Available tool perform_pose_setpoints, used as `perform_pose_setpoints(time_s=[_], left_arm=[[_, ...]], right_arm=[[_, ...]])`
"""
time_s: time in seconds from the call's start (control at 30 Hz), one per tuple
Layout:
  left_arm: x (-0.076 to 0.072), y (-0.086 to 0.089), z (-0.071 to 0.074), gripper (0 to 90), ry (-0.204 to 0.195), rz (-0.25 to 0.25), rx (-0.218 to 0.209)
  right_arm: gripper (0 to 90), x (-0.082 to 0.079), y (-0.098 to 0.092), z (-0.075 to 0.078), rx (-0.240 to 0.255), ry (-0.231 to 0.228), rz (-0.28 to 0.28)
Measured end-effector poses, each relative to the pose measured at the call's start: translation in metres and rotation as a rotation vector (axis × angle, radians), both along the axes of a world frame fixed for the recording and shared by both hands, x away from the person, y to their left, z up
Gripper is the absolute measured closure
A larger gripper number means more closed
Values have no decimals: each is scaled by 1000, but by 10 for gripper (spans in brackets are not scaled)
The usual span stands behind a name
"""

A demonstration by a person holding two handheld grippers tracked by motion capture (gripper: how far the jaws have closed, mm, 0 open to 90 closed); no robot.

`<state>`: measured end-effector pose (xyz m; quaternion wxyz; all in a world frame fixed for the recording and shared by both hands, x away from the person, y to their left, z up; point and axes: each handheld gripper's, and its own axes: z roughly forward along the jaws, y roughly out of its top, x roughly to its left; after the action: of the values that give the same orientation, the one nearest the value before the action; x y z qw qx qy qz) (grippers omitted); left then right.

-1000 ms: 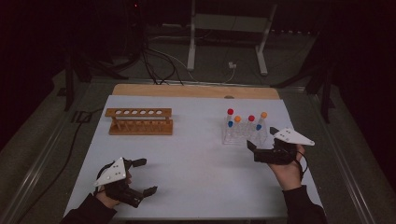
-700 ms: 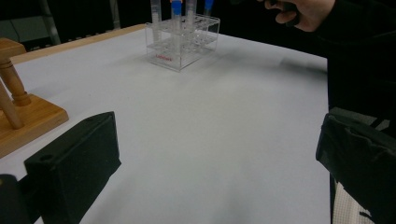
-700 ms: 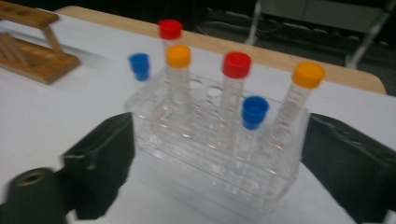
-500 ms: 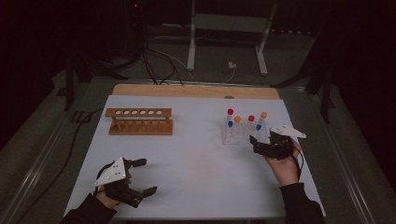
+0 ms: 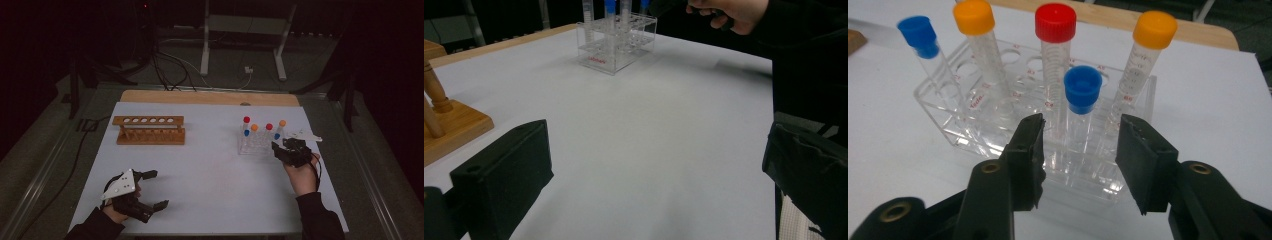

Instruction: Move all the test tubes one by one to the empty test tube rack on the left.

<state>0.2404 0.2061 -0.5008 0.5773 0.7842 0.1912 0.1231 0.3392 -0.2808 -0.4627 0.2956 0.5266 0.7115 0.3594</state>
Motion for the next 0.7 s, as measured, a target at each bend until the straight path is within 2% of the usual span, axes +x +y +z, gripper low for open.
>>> perform_pose_setpoints(time_s=[0.13,0.37,0.7], left_arm=[[0,0,0,4,0,2,1],[0,0,0,4,0,-3,1],[0,0,0,4,1,0,0]], right_arm=[[577,5,1,-3,3,11,0],[631,9,3,-7,14,0,-7],[750,16,5,-10,-1,4,-31]])
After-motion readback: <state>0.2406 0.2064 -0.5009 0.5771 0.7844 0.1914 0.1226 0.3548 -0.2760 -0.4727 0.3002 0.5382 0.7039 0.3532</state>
